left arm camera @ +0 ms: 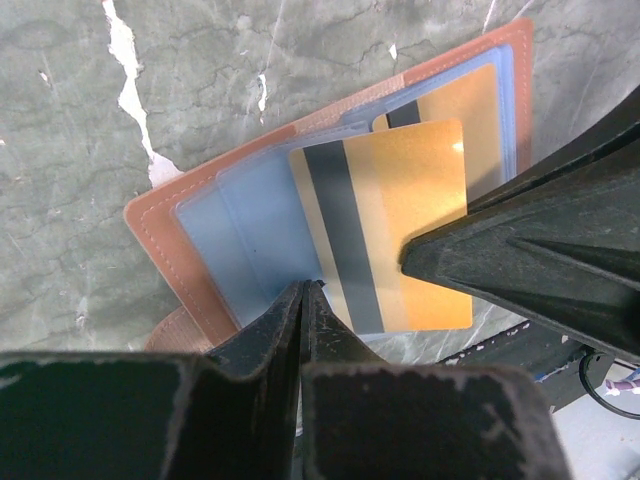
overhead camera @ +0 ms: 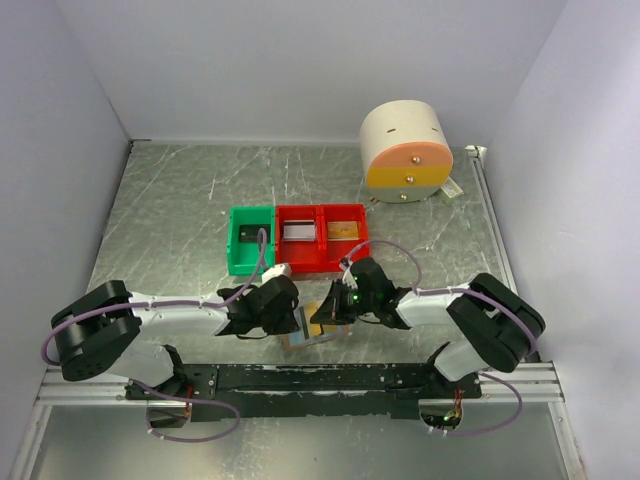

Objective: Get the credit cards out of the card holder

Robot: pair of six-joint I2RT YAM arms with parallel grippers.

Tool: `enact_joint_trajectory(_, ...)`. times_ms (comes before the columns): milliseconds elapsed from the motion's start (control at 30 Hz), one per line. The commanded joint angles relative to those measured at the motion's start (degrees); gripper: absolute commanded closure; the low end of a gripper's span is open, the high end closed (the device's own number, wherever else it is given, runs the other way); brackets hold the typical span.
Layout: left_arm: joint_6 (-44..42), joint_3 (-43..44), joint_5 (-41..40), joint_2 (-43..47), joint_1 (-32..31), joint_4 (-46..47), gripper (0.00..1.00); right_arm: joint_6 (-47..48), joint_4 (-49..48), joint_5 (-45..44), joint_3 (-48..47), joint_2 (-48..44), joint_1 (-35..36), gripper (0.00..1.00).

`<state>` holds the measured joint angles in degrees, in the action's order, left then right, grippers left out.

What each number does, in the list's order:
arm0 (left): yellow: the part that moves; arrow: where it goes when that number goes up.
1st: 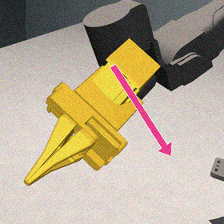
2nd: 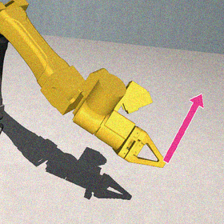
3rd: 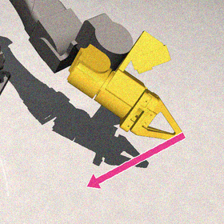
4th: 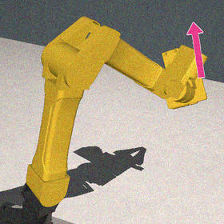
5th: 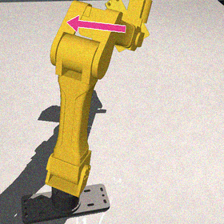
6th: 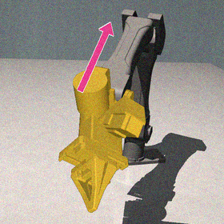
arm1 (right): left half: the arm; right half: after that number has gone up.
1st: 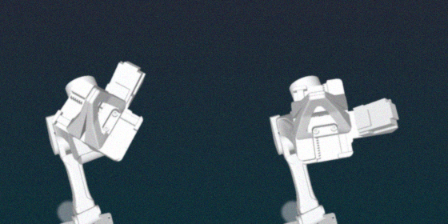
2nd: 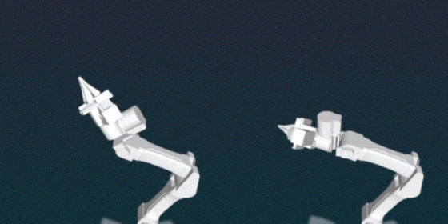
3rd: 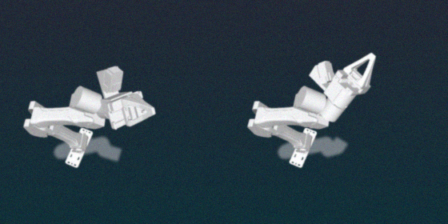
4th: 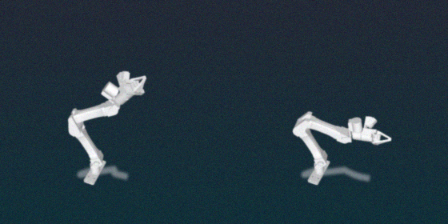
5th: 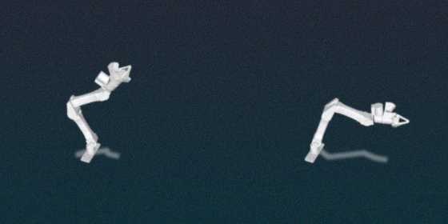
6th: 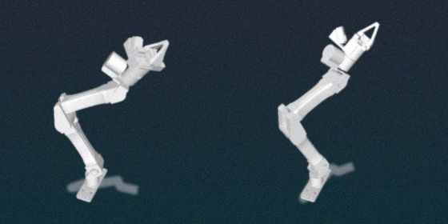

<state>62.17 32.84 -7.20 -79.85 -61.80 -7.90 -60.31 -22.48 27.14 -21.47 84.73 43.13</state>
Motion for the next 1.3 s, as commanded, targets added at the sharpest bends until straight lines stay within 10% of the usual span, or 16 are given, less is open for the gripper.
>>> enact_joint_trajectory(0,-0.7,-1.2,-1.1,-0.3,0.1,-5.5,0.89,2.6,3.5,-0.4,-0.7,-3.6,-0.1,1.00)
enact_joint_trajectory(567,-1.9,1.4,-5.0,9.7,0.1,-14.7,0.78,16.1,25.7,-10.6,-5.6,-25.8,-1.0,1.00)
enact_joint_trajectory(867,-5.8,5.6,-8.2,17.5,1.0,-23.6,0.43,28.0,28.0,-21.6,-11.0,-34.5,-0.8,1.00)
enact_joint_trajectory(1267,-27.1,11.3,2.7,21.4,26.0,-27.4,0.19,60.3,20.2,-34.9,-12.9,-35.8,-0.6,1.00)
